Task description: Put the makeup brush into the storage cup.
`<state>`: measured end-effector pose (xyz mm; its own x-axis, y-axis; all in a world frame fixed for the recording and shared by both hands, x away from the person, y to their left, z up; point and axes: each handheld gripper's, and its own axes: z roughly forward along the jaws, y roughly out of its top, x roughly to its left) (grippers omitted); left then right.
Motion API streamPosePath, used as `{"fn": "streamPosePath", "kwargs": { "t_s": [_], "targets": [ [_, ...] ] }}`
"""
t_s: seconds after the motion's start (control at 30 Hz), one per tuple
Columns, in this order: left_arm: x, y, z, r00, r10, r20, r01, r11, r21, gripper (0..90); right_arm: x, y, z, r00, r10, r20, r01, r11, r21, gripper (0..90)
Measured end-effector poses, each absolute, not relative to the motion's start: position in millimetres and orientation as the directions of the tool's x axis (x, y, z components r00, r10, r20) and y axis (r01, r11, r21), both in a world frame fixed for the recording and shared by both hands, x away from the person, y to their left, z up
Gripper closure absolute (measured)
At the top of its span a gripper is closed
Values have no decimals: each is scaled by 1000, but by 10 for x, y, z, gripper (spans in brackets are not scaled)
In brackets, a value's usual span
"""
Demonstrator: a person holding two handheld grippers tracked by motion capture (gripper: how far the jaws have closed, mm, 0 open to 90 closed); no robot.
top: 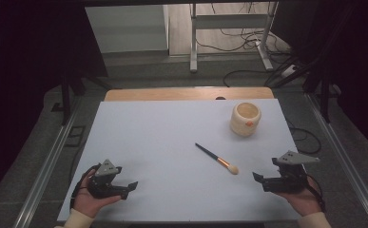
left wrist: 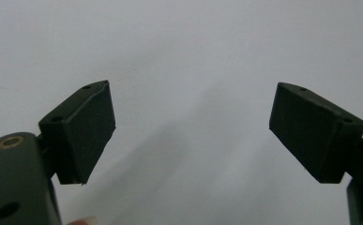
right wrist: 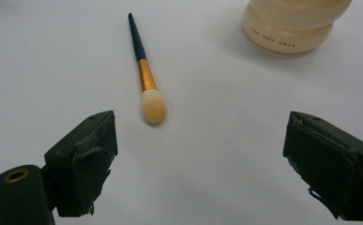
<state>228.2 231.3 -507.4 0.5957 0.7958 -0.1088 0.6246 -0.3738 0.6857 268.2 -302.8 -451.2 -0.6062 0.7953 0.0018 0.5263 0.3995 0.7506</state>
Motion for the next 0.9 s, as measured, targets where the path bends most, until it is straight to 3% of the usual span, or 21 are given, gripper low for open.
{"fn": "streamPosePath", "kwargs": {
  "t_s": [0.9],
  "targets": [
    [2295, 2310, -5080, 604, 790, -107, 626, -387, 677, 153, 2927, -2746, -4332, -638, 770, -12, 552, 468, 690, 115]
  ]
}}
